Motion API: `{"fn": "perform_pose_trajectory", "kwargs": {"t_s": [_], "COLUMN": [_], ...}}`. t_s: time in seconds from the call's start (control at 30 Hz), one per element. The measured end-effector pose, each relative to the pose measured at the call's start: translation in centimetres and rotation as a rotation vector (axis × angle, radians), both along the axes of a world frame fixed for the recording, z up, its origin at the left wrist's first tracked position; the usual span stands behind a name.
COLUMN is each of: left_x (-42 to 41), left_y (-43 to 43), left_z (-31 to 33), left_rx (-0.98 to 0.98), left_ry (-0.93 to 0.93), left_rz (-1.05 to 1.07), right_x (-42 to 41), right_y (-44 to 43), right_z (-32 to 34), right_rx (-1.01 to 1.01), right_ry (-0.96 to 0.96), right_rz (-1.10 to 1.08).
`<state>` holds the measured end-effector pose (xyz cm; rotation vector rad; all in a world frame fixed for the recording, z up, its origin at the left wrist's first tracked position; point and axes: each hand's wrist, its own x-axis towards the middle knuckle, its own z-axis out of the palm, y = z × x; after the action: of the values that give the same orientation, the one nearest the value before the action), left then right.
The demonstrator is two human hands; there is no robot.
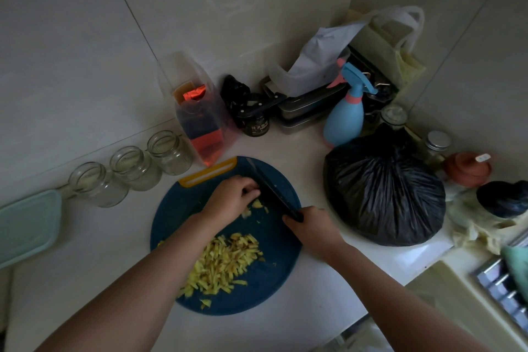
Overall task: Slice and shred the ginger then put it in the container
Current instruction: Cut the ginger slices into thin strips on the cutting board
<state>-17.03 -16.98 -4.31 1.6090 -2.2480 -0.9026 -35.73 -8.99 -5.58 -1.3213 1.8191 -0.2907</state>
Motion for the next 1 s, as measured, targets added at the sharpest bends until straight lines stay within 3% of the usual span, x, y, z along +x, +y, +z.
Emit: {"fn": "perform_pose_trajectory", "kwargs": {"t_s": [0.27, 1.0], "left_x": [2.5, 2.1], "left_y": [0.5, 1.2], "left_z": [0.3, 0.4], "left_rx": [0.297, 0.315], "left_ry": [-0.008, -0.013], "left_rz": [0.060, 0.087], "right_x": [0.0, 0.1], "right_y": [0.2, 0.2], "right_z": [0.1, 0.5], "right_rx": [-0.006, -0.036], "right_ry": [0.007, 0.048], "right_rz": [0.015, 0.040]}}
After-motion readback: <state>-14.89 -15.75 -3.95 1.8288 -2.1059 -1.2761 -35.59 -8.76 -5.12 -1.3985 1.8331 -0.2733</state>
